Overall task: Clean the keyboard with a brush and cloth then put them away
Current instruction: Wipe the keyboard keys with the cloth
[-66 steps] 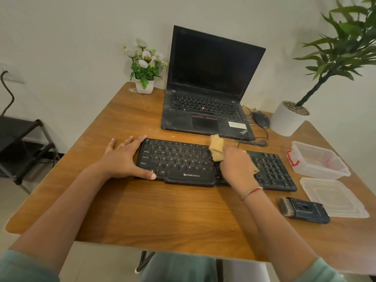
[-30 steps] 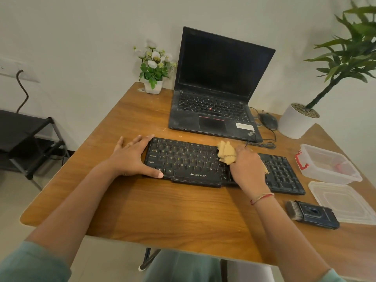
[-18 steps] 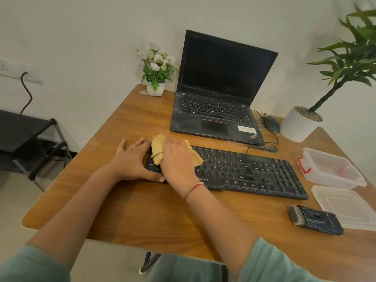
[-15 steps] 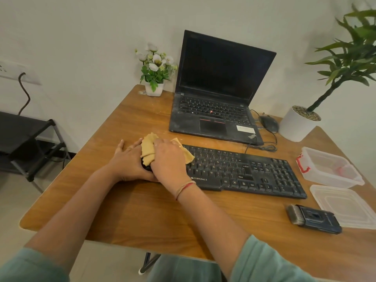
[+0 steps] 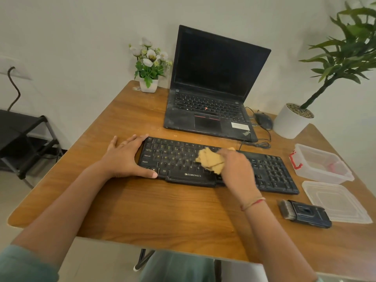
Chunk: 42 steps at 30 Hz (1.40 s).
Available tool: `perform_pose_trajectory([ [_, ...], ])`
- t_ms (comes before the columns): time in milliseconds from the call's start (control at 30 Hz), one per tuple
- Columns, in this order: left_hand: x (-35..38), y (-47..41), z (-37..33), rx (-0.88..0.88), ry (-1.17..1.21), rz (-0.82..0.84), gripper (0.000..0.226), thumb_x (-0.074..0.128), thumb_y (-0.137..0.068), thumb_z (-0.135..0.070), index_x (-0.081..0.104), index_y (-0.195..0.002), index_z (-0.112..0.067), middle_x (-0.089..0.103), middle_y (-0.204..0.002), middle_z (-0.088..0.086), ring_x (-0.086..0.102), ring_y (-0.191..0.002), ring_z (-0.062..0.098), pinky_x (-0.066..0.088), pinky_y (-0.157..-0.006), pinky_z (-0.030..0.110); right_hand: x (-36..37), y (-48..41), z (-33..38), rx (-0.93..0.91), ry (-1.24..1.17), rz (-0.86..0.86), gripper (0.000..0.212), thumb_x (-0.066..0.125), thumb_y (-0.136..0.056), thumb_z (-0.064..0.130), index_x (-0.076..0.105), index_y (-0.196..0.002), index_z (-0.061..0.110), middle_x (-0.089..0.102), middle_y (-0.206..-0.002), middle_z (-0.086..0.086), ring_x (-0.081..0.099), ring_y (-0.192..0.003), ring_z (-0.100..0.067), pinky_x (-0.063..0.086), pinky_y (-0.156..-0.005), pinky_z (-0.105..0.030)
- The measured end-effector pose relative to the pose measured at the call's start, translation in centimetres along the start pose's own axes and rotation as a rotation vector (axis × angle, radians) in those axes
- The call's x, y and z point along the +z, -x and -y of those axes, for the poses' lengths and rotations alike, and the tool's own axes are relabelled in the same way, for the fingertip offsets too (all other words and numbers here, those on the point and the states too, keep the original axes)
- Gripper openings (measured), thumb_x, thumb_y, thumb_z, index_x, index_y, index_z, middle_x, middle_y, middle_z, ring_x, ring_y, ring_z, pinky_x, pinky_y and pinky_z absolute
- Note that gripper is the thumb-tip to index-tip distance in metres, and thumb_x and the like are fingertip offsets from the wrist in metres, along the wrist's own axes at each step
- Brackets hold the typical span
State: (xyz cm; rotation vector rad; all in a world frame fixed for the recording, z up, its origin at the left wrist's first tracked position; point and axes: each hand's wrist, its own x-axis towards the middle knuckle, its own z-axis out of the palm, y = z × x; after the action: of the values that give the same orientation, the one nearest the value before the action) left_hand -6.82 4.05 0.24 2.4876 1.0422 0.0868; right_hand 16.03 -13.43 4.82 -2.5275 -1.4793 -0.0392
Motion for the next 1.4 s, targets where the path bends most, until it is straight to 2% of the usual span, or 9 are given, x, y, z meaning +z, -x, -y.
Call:
perform_pose_trajectory([
  [167,0.1,-0.1,0.2,0.005,-0.001,0.000,0.139,0.038,-0.032,-0.097,-0.002,-0.149,-0.032,0.009,-0.158,0.004,0.006,-0.144,0.015,-0.015,-0.113,0.045,-0.4,0.4,-3.5,0.183,-0.036,-0.089,0.040,0.053,-0.080,-0.008,0.061,-0.114,0.012,0.065,-0.104,-0.010,0.060,-0.093,-0.027,0.050,-0.073,-0.036],
  [333,0.2,-0.3,0.3,0.001,-0.014,-0.002,0.141,0.035,-0.031,-0.099,-0.004,-0.148,-0.032,0.008,-0.158,0.005,0.005,-0.145,0.015,-0.015,-0.113,0.045,0.4,0.6,-0.4,0.180,0.083,-0.058,0.026,0.051,-0.088,0.001,0.055,-0.112,0.008,0.055,-0.109,-0.011,0.057,-0.097,-0.025,0.042,-0.071,-0.027],
  [533,0.2,-0.3,0.2,0.005,-0.014,-0.009,0.143,0.031,-0.028,-0.101,-0.003,-0.149,-0.032,0.009,-0.158,0.005,0.006,-0.144,0.015,-0.015,-0.113,0.045,1.2,0.7,7.1,-0.053,0.100,0.007,0.020,0.049,-0.093,0.013,0.053,-0.113,0.008,0.053,-0.111,-0.009,0.051,-0.082,-0.013,0.052,-0.070,-0.024],
  [733,0.5,-0.6,0.3,0.035,-0.027,-0.017,0.143,0.032,-0.024,-0.102,0.007,-0.149,-0.036,0.008,-0.157,-0.012,0.002,-0.144,0.008,-0.011,-0.114,0.048,3.0,0.3,14.2,-0.299,-0.023,0.002,0.028,0.057,-0.089,0.012,0.054,-0.116,0.007,0.050,-0.114,-0.010,0.054,-0.101,-0.025,0.047,-0.082,-0.034],
  [800,0.5,-0.6,0.3,0.042,-0.034,-0.009,0.135,0.037,-0.030,-0.096,0.011,-0.149,-0.037,0.006,-0.156,-0.018,0.001,-0.144,0.008,-0.010,-0.114,0.050,3.5,0.3,14.5,-0.345,-0.062,-0.010,0.029,0.055,-0.089,0.010,0.055,-0.118,0.008,0.050,-0.117,-0.010,0.052,-0.105,-0.026,0.046,-0.085,-0.035],
  [900,0.5,-0.6,0.4,0.046,-0.034,-0.006,0.143,0.028,-0.021,-0.103,0.018,-0.147,-0.036,0.008,-0.156,-0.018,0.002,-0.144,0.008,-0.010,-0.114,0.050,3.6,0.4,12.6,-0.469,-0.037,0.012,0.039,0.052,-0.090,0.005,0.054,-0.128,0.011,0.046,-0.137,-0.009,0.048,-0.117,-0.029,0.044,-0.096,-0.038],
  [1033,0.3,-0.4,0.2,0.014,-0.010,-0.015,0.146,0.037,-0.023,-0.099,0.001,-0.149,-0.033,0.014,-0.157,-0.003,0.004,-0.144,0.009,-0.011,-0.115,0.047,2.7,0.8,9.2,-0.579,0.071,0.076,0.053,0.058,-0.087,0.006,0.046,-0.138,0.016,0.047,-0.142,-0.004,0.045,-0.123,-0.028,0.041,-0.098,-0.040],
  [1200,-0.2,0.1,-0.2,-0.005,-0.004,0.001,0.144,0.035,-0.027,-0.100,-0.002,-0.148,-0.033,0.009,-0.158,0.004,0.005,-0.144,0.013,-0.016,-0.112,0.043,1.2,1.5,4.8,-0.439,0.142,0.087,0.057,0.059,-0.088,0.014,0.040,-0.141,0.022,0.046,-0.142,0.001,0.042,-0.129,-0.019,0.038,-0.105,-0.033],
  [1400,-0.1,0.0,0.0,0.001,0.015,0.018,0.139,0.038,-0.032,-0.098,-0.003,-0.148,-0.034,0.007,-0.158,0.004,0.001,-0.145,0.013,-0.017,-0.112,0.043,-0.7,2.7,-3.2,-0.038,0.255,-0.017,0.043,0.050,-0.089,0.003,0.053,-0.129,0.016,0.059,-0.126,-0.003,0.053,-0.117,-0.018,0.046,-0.094,-0.027],
])
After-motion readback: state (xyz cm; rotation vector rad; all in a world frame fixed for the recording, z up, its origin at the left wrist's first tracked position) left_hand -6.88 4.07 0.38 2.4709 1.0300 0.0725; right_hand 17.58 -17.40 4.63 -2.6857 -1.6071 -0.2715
